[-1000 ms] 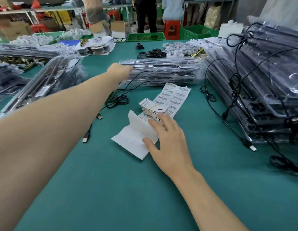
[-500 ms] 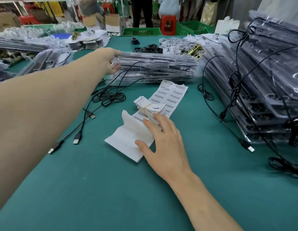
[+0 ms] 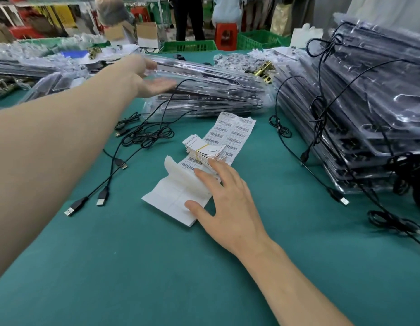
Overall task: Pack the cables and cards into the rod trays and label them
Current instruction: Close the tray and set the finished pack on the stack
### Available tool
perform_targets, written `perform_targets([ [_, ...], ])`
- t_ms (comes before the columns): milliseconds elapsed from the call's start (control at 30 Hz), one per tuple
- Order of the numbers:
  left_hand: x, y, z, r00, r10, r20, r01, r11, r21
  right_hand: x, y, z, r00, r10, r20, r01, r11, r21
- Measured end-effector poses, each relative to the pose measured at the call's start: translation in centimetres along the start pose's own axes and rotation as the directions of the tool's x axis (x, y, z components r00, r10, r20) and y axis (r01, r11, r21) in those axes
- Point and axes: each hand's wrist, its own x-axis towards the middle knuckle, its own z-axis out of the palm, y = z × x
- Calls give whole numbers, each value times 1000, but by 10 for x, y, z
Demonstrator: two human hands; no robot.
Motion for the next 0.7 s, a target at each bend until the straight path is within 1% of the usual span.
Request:
perform_targets([
  [100,-9,-1,5,993,20,114,-16,999,-35,-1,0,0,1000,-9,4,9,1000,-3],
  [167,-13,-2,7,989,39,145,-26,995,-95,0,1,0,1000,-8,6,8,1000,2],
  [300,-21,-4,6,990,73,120,-51,982,-179,1,2,2,1000,-6,9,6,1000,0],
  [433,-49,0,-11,982,166,95,-128,938,-323,2,3,3,1000,-5,14,6,1000,-9],
  [500,-71,4,-23,969,224,102,-174,915,-363,2,3,3,1000,-2,13,2,1000,-11],
  [567,-96,9,-38,950,281,139,-205,892,-403,2,2,2,1000,4,27,-3,1000,-16],
  [700,-151,7,-60,906,384,176,-263,839,-476,4,0,3,997,18,80,-11,996,-86],
])
